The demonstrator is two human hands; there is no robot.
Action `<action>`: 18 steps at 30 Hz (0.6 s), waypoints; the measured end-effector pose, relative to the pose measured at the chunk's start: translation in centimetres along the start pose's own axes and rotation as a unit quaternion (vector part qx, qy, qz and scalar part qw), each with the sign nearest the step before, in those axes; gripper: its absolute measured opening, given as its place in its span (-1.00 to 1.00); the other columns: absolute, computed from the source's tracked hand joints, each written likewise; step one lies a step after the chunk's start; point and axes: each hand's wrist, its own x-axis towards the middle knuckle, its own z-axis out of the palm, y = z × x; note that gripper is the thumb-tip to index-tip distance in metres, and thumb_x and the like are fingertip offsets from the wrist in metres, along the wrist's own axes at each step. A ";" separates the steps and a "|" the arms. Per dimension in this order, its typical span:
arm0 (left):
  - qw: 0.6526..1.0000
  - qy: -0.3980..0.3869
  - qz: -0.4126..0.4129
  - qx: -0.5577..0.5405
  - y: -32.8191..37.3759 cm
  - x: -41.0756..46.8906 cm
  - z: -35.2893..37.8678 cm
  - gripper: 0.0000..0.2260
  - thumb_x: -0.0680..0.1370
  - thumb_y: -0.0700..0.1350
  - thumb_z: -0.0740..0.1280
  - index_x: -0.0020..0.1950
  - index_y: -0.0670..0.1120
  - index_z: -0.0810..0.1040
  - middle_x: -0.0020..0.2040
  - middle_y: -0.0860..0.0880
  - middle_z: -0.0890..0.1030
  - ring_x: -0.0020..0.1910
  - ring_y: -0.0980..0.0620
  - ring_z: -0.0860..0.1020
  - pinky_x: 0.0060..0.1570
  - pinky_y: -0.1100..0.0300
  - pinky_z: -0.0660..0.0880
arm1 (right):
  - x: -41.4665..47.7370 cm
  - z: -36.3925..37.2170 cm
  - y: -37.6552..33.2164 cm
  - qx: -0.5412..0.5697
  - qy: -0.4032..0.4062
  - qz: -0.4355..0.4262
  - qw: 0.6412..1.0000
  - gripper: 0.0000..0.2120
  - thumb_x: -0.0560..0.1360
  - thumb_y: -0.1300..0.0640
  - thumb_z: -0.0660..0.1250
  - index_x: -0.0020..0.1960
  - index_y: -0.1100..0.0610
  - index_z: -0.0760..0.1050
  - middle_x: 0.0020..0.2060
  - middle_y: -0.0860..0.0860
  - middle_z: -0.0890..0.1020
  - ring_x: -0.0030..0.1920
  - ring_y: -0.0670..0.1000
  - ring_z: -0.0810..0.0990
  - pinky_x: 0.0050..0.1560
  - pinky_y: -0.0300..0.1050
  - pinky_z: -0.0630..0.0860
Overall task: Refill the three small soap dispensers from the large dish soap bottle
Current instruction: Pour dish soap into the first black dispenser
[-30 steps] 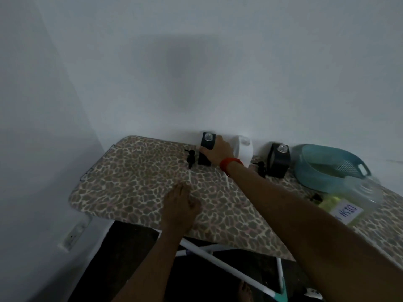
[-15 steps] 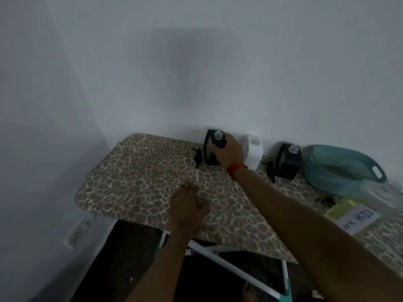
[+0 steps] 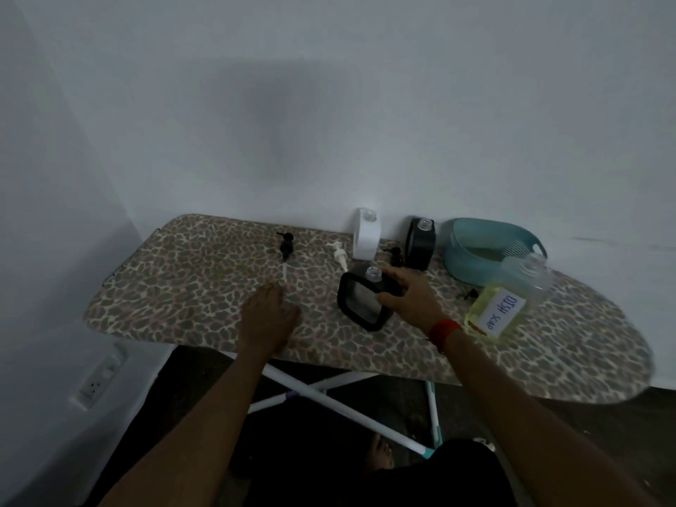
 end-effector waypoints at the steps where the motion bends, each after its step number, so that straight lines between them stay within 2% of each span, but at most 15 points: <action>1: 1.000 -0.001 -0.004 -0.020 0.3 -0.1 0.0 -0.26 0.52 0.26 0.22 0.54 -0.22 0.36 0.54 -0.21 0.36 0.53 -0.15 0.33 0.51 0.01 0.19 | -0.5 0.2 0.2 0.006 0.007 -0.005 1.000 -0.49 0.41 0.35 0.49 0.34 0.15 0.51 0.14 -0.02 0.60 0.14 -0.03 0.59 0.04 -0.43 0.46; 4: 0.995 -0.037 0.008 -0.094 2.5 -1.3 1.2 -0.09 0.47 0.15 0.51 0.64 -0.17 0.12 0.64 -0.18 0.13 0.63 -0.16 0.11 0.59 -0.06 0.08 | -1.4 1.0 0.3 0.013 0.014 -0.020 1.000 -0.47 0.43 0.32 0.47 0.37 0.13 0.48 0.21 0.01 0.59 0.19 0.00 0.56 0.14 -0.24 0.47; 6: 0.983 -0.078 0.064 -0.153 5.3 -2.5 2.9 0.06 0.37 0.09 0.62 0.66 -0.08 0.02 0.65 -0.13 0.10 0.63 -0.12 0.11 0.58 -0.05 0.12 | -1.6 1.2 0.4 0.009 0.016 -0.025 1.000 -0.47 0.44 0.30 0.47 0.39 0.13 0.47 0.24 0.06 0.59 0.21 0.02 0.56 0.20 -0.11 0.49; 8: 0.960 -0.085 0.097 -0.249 8.5 -3.1 4.5 0.08 0.29 0.02 0.69 0.62 0.04 0.07 0.59 -0.06 0.25 0.56 -0.06 0.28 0.51 -0.01 0.30 | -1.8 1.2 0.3 0.010 0.018 -0.024 1.000 -0.46 0.44 0.30 0.46 0.39 0.12 0.46 0.24 0.05 0.58 0.22 0.03 0.55 0.23 -0.12 0.48; 11: 0.947 0.003 0.082 -0.312 12.2 -3.1 5.9 0.00 0.24 -0.03 0.70 0.54 0.04 0.21 0.45 0.01 0.36 0.44 0.00 0.40 0.42 0.05 0.40 | -1.9 1.0 0.0 0.004 0.021 -0.005 1.000 -0.46 0.45 0.27 0.47 0.41 0.12 0.44 0.27 0.03 0.55 0.28 0.04 0.51 0.16 -0.35 0.39; 13: 0.940 0.062 0.077 -0.326 12.6 -2.9 6.6 -0.09 0.24 -0.07 0.68 0.48 0.06 0.28 0.39 -0.02 0.44 0.37 0.00 0.44 0.38 -0.06 0.44 | -2.1 1.0 -0.5 -0.004 0.005 0.001 1.000 -0.44 0.47 0.22 0.48 0.44 0.13 0.41 0.34 0.06 0.52 0.33 0.05 0.48 0.25 -0.26 0.39; 15: 0.934 0.065 0.066 -0.344 12.0 -2.6 7.2 -0.10 0.22 -0.09 0.68 0.47 0.04 0.33 0.39 -0.04 0.46 0.36 0.00 0.47 0.34 -0.15 0.48 | -2.5 1.0 -1.0 -0.013 -0.009 0.000 1.000 -0.39 0.47 0.11 0.50 0.46 0.12 0.38 0.39 0.07 0.48 0.37 0.06 0.45 0.36 -0.11 0.37; 16: 0.930 0.051 0.058 -0.359 11.8 -2.5 7.3 -0.09 0.20 -0.05 0.67 0.49 0.01 0.35 0.40 -0.06 0.47 0.37 -0.02 0.48 0.33 -0.17 0.49 | -2.9 0.9 -1.2 -0.010 0.006 0.001 1.000 -0.36 0.46 0.04 0.51 0.46 0.12 0.36 0.40 0.07 0.46 0.37 0.05 0.44 0.38 -0.08 0.36; 18: 0.923 0.026 0.059 -0.380 11.3 -2.1 7.5 -0.06 0.18 0.03 0.64 0.50 -0.05 0.35 0.40 -0.10 0.48 0.39 -0.08 0.49 0.32 -0.22 0.49 | -4.0 0.1 -1.3 -0.009 0.126 -0.008 0.992 -0.36 0.45 -0.07 0.51 0.43 0.11 0.40 0.37 0.06 0.48 0.34 0.02 0.46 0.36 0.00 0.40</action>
